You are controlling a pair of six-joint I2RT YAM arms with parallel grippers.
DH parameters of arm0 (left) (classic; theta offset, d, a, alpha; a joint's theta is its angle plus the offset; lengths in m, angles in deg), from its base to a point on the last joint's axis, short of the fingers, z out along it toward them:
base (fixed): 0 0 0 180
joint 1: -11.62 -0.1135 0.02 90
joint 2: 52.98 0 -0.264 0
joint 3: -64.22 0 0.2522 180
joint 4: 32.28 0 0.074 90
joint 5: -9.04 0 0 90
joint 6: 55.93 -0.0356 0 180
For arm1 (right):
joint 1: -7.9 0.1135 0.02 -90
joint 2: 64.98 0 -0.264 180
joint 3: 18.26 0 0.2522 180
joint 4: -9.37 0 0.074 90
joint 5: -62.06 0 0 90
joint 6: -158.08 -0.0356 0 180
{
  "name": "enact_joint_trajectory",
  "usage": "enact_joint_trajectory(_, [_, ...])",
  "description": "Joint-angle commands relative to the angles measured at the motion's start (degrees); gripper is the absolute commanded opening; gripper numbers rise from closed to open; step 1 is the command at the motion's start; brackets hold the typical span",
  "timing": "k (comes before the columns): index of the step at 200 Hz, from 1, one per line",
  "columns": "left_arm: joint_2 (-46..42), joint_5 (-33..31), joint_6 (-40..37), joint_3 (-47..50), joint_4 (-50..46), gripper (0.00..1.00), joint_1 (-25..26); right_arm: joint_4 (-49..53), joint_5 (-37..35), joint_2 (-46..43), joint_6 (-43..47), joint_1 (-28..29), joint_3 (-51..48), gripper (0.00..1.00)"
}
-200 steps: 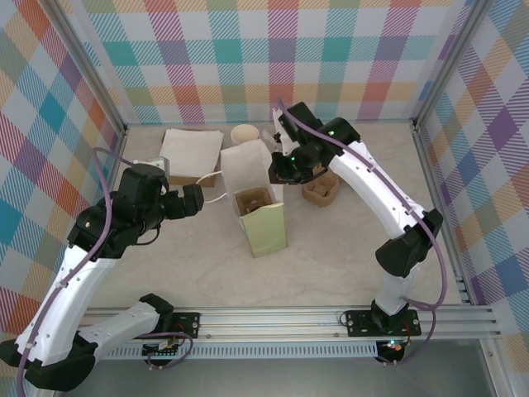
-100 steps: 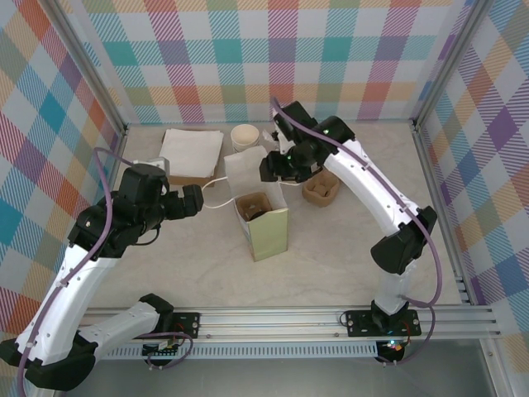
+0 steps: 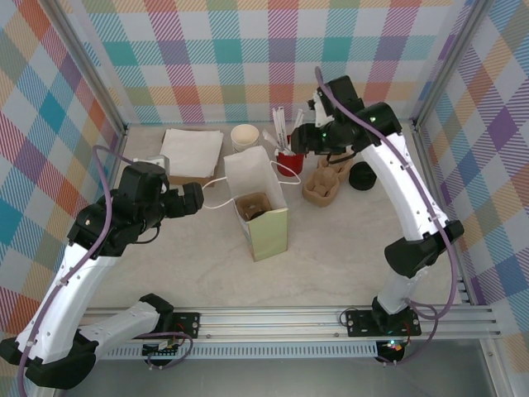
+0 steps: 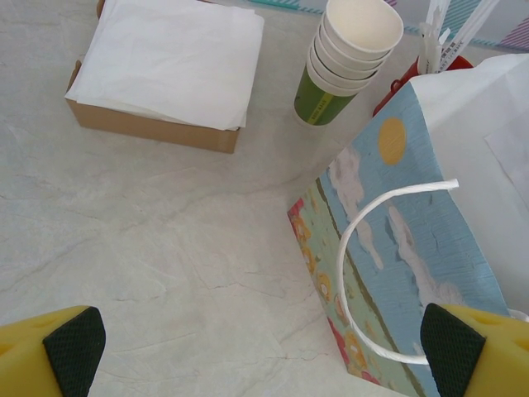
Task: Pack the takeout coffee
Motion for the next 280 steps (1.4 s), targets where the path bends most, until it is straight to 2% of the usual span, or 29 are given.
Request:
enact_joint_trajectory(1, [-0.1, -1.4, -0.6, -1.3, 0.5, 1.0, -0.7, -5.5, 1.3, 2.4, 1.9, -2.9, -1.1, 0.62])
enact_joint_trajectory(35, [-0.1, -1.6, -0.2, -0.7, 0.2, 1.0, -0.7, -7.0, 5.0, 9.3, 2.4, -5.2, 1.9, 0.59])
enact_joint_trajectory(76, [0.2, -2.1, -0.1, -0.4, -0.3, 1.0, -0.7, -11.0, 11.2, 14.8, 1.4, -5.3, 2.6, 0.57])
enact_joint_trajectory(124, [-0.9, -1.8, 0.9, 0.3, -0.1, 1.0, -0.7, -11.0, 9.8, 20.9, 1.1, -5.3, 6.8, 0.53])
enact_joint_trajectory(161, [-1.0, -1.7, 1.0, 0.6, -0.2, 1.0, -0.7, -8.4, 10.6, 25.9, 0.7, -5.4, 12.7, 0.43])
enact_joint_trajectory(214, [-0.9, -1.7, 1.0, 0.8, 0.0, 1.0, -0.7, -7.3, 11.4, 27.5, 0.5, -5.3, 13.3, 0.37])
enact_joint_trajectory(246, [-0.7, -1.6, 1.3, 1.2, 0.2, 1.0, -0.7, -6.4, 10.9, 27.5, 0.8, -5.3, 13.3, 0.28])
enact_joint_trajectory(280, [-0.5, -1.6, 1.3, 1.2, 0.0, 1.0, -0.7, -5.7, 10.5, 27.0, 1.2, -5.3, 13.3, 0.12])
